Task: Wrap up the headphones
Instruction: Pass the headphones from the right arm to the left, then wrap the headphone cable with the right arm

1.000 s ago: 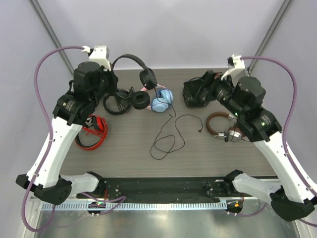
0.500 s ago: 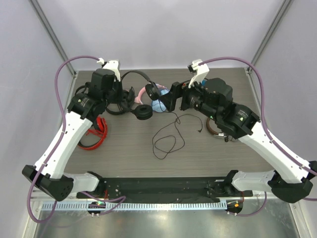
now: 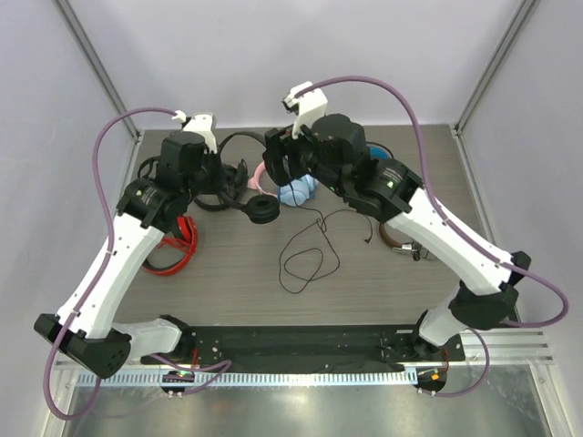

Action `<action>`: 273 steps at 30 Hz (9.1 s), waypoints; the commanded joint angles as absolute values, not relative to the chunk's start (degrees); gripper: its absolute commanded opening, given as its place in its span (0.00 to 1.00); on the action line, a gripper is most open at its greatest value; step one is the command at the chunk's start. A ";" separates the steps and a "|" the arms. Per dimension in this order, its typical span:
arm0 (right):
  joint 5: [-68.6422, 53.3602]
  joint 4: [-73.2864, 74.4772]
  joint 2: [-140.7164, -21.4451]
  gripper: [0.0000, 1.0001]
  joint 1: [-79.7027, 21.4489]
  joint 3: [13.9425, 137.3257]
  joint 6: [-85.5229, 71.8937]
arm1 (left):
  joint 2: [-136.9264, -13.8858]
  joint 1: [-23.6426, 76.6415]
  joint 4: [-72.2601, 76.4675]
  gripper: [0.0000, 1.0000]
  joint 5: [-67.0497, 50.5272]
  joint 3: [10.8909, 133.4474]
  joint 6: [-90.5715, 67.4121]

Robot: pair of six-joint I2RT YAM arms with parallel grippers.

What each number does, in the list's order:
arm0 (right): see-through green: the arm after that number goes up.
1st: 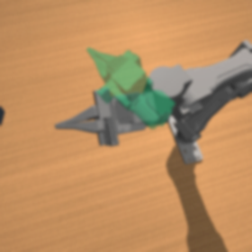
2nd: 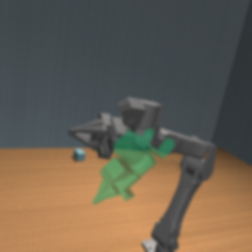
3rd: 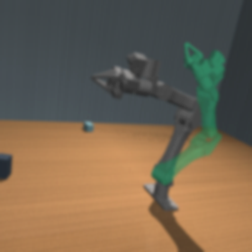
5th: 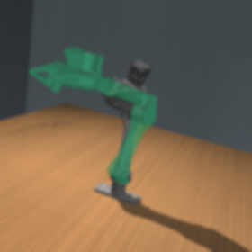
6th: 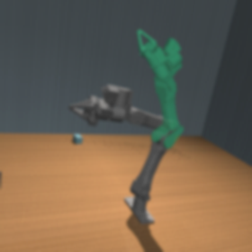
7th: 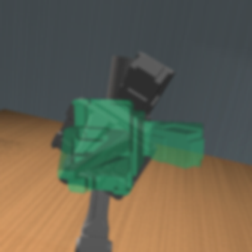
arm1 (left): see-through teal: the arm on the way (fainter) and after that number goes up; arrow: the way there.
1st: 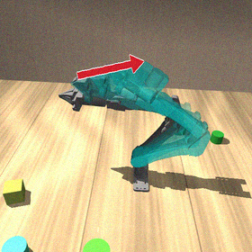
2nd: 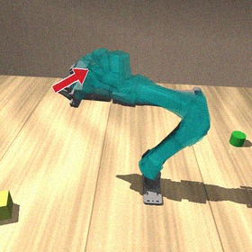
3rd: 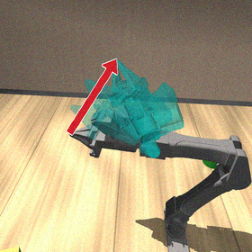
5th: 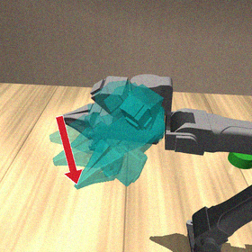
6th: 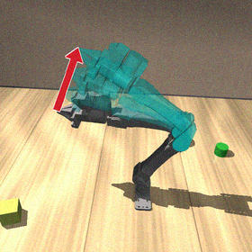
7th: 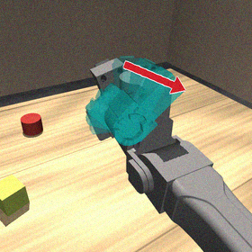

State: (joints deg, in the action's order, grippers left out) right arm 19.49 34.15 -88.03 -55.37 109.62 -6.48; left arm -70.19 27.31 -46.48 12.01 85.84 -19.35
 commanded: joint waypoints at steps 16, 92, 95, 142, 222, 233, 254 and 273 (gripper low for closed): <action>34.98 41.04 -103.97 0.33 -62.22 131.65 9.40 | -66.97 27.16 -44.56 0.00 10.90 87.71 -18.99; 26.10 37.44 -97.46 0.75 -63.02 127.96 2.20 | -69.26 27.16 -46.49 0.00 13.27 93.87 -14.94; 27.42 39.19 -100.54 0.65 -63.10 131.12 2.90 | -69.26 27.16 -46.58 0.00 13.10 93.95 -14.94; 40.60 33.31 -98.70 0.01 -64.69 126.39 13.09 | -74.09 27.25 -61.08 0.88 16.35 104.06 -11.87; 41.56 24.54 -67.52 1.00 -64.69 93.12 1.49 | -65.13 27.77 -40.43 0.00 36.74 97.73 -22.40; 32.87 15.11 -64.94 0.88 -64.69 82.43 -4.56 | -61.18 27.77 -38.59 0.00 38.67 94.13 -32.25; 35.16 -26.25 -72.94 1.00 -64.16 55.03 9.22 | -57.92 27.77 -42.27 0.00 38.59 98.87 -36.83; 34.19 -44.39 -80.52 0.01 -54.76 52.99 7.90 | -57.65 27.77 -47.02 0.00 33.32 104.33 -37.18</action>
